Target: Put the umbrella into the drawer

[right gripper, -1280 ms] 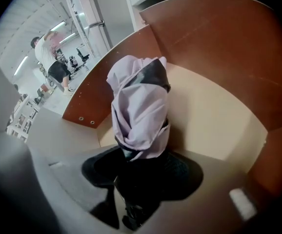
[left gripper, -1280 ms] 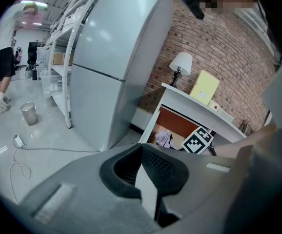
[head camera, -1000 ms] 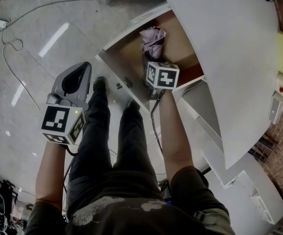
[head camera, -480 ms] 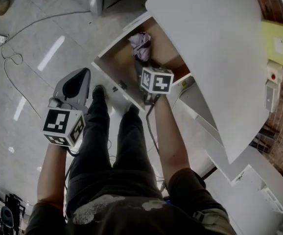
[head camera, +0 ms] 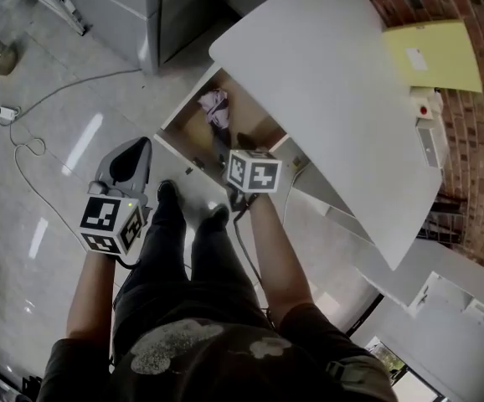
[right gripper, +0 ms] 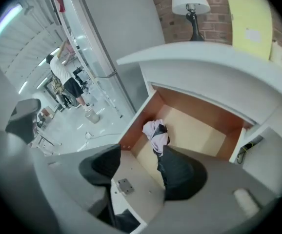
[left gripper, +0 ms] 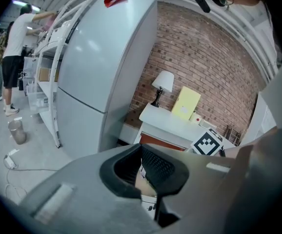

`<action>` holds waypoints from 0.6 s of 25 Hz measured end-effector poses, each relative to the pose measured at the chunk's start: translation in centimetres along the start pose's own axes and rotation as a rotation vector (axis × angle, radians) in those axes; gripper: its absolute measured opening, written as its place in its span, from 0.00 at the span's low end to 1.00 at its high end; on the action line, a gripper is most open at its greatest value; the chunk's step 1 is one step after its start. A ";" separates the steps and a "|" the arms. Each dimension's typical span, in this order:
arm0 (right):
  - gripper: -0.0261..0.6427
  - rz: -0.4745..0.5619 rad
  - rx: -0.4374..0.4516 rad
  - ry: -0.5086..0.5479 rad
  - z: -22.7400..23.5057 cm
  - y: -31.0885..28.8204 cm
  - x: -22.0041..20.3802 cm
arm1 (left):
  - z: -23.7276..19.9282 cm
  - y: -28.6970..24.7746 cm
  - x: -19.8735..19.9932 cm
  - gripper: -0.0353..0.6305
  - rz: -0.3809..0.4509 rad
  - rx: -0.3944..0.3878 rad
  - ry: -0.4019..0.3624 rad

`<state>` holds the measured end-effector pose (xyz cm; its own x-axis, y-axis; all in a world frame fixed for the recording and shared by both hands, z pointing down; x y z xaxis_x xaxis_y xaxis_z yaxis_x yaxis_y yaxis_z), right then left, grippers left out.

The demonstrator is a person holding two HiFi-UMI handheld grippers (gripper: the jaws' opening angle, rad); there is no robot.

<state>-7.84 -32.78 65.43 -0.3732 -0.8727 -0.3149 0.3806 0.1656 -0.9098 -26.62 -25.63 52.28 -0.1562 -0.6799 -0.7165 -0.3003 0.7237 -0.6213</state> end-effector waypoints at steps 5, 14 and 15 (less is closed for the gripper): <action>0.47 0.068 0.032 0.017 -2.8 5.1 1.1 | 1.4 2.5 1.4 0.07 0.017 -0.018 -0.011; 0.49 0.236 0.074 0.034 -4.7 13.3 2.6 | 5.6 5.5 3.0 0.07 0.043 -0.054 -0.028; 0.49 0.255 0.076 0.031 -4.7 14.3 2.6 | 6.1 5.7 3.1 0.07 0.050 -0.058 -0.040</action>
<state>-7.34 -30.54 50.28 -0.2821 -0.7924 -0.5408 0.5277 0.3426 -0.7773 -23.09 -22.90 44.53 -0.1350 -0.6371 -0.7589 -0.3473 0.7478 -0.5659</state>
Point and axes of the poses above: the fingertips, and each gripper's own axes: y backward along the fingers, z to its right, x out of its top, the point moved 1 cm from there along y, backward along the fingers, and after that the axes turned 11 degrees about -z, right-handed, at the moved point
